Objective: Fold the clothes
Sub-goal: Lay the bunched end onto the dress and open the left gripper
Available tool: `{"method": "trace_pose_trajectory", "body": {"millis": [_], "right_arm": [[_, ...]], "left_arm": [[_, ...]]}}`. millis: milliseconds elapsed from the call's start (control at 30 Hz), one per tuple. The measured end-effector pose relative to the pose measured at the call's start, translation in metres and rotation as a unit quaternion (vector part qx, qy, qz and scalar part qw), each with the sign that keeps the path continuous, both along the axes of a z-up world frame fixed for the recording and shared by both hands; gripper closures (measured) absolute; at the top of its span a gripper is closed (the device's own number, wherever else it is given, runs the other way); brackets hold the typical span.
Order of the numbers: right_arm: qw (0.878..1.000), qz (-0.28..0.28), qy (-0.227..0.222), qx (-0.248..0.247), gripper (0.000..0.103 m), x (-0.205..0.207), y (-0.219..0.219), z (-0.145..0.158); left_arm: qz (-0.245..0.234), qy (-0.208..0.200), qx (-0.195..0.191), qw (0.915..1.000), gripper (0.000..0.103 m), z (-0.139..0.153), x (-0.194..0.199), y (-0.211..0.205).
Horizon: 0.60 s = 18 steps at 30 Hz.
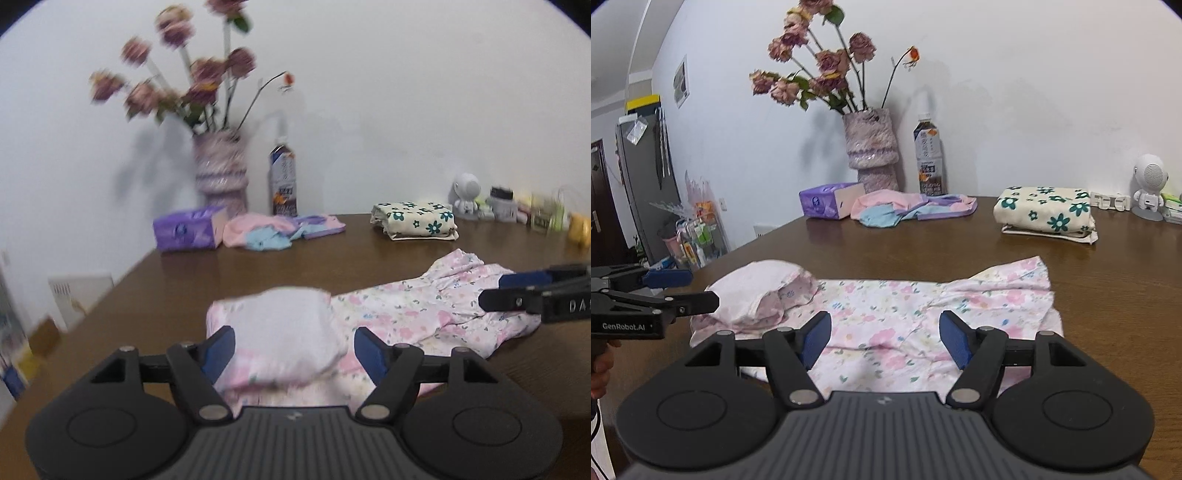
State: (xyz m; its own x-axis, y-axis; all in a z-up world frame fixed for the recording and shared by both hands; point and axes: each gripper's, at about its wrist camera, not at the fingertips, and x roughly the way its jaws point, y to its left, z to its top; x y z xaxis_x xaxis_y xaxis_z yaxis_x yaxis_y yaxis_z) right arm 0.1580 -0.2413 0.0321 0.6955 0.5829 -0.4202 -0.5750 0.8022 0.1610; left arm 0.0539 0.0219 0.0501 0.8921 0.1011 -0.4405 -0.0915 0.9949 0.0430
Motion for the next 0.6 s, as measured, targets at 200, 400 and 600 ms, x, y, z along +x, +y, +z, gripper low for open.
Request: {"method": "trace_pose_trajectory", "body": {"millis": [200, 400, 600], "right_arm": [[1.000, 0.003, -0.001, -0.012, 0.034, -0.013, 0.013, -0.003], [1.000, 0.006, 0.003, -0.027, 0.034, -0.023, 0.021, -0.005], [0.998, 0.026, -0.006, -0.054, 0.034, -0.033, 0.038, -0.006]], "left_arm": [[-0.007, -0.002, -0.016, 0.9998, 0.032, 0.000, -0.010, 0.006], [-0.008, -0.003, -0.019, 0.9998, 0.032, -0.002, -0.017, 0.012], [0.003, 0.001, -0.053, 0.9986, 0.032, -0.003, -0.023, 0.038]]}}
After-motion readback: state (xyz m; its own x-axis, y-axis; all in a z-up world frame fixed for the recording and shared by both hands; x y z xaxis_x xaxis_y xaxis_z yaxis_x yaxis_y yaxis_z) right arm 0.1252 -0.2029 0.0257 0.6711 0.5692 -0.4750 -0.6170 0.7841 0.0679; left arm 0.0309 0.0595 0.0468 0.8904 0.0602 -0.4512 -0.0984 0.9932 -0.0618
